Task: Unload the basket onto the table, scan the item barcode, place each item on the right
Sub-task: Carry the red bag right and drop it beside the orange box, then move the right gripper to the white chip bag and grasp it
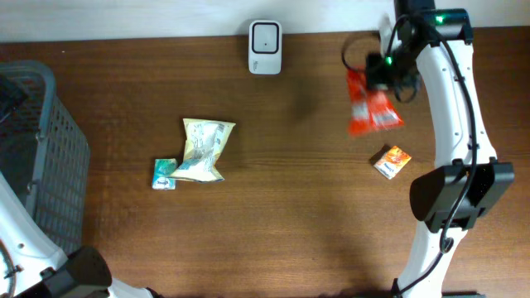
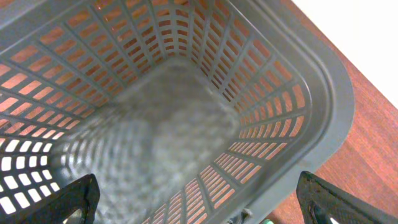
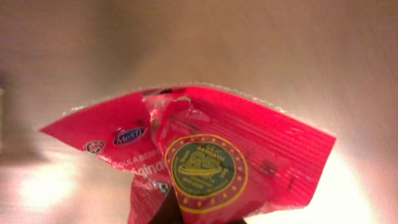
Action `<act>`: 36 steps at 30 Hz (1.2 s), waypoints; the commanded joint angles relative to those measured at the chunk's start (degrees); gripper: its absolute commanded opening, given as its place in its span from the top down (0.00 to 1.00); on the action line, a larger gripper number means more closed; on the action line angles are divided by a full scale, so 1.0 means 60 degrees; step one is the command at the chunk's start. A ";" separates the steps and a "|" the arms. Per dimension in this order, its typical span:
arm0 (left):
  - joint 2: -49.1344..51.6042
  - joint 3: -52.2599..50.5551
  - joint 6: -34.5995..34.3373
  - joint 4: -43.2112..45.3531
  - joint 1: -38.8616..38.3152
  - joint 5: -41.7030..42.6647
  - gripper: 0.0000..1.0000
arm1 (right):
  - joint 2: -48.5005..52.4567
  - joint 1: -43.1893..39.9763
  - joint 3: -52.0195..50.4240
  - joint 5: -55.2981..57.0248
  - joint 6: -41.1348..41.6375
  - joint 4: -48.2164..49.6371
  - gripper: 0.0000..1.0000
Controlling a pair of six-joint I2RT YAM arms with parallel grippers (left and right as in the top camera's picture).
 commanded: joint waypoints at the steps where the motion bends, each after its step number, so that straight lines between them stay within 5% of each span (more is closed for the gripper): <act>1: -0.0022 0.0106 -0.0095 -0.0004 0.0022 0.0000 0.01 | -0.0106 -0.0102 -0.0718 0.2342 0.1814 -0.0200 0.96; 7: -0.0022 0.0106 -0.0095 0.0000 0.0022 0.0000 0.01 | -0.0106 -0.1147 -0.4193 0.2371 0.2004 0.1239 0.96; 10: -0.0022 0.0106 -0.0095 0.0000 0.0026 0.0000 0.01 | -0.0135 -0.1472 -0.3912 0.1654 0.1698 0.1002 0.71; 11: -0.0022 0.0106 -0.0095 -0.0004 0.0022 0.0000 0.01 | -0.0135 -0.1483 -0.3340 0.1300 0.1264 0.0718 0.52; 12: -0.0022 0.0106 -0.0095 0.0000 0.0022 0.0000 0.01 | -0.0135 -0.1479 -0.2710 0.1093 0.0940 0.0419 0.05; 13: -0.0022 0.0106 -0.0095 -0.0004 0.0022 -0.0004 0.01 | -0.0135 -0.1457 -0.2047 0.0838 0.0688 0.0135 0.01; 16: -0.0022 0.0106 -0.0095 0.0000 0.0022 0.0000 0.01 | -0.0135 -0.1260 -0.0444 -0.1931 0.0200 0.0142 0.01; 20: -0.0022 0.0106 -0.0095 0.0000 0.0022 0.0000 0.01 | 0.0135 0.0044 -0.0565 -0.5552 -0.0372 0.1464 0.01; 29: -0.0022 0.0106 -0.0095 0.0000 0.0022 0.0000 0.01 | 0.1821 0.5916 -0.0725 -0.4954 0.0721 0.6251 0.08; 36: -0.0022 0.0106 -0.0095 0.0000 0.0022 0.0000 0.01 | 0.2983 0.7045 -0.0725 -0.3078 0.0696 0.4524 0.17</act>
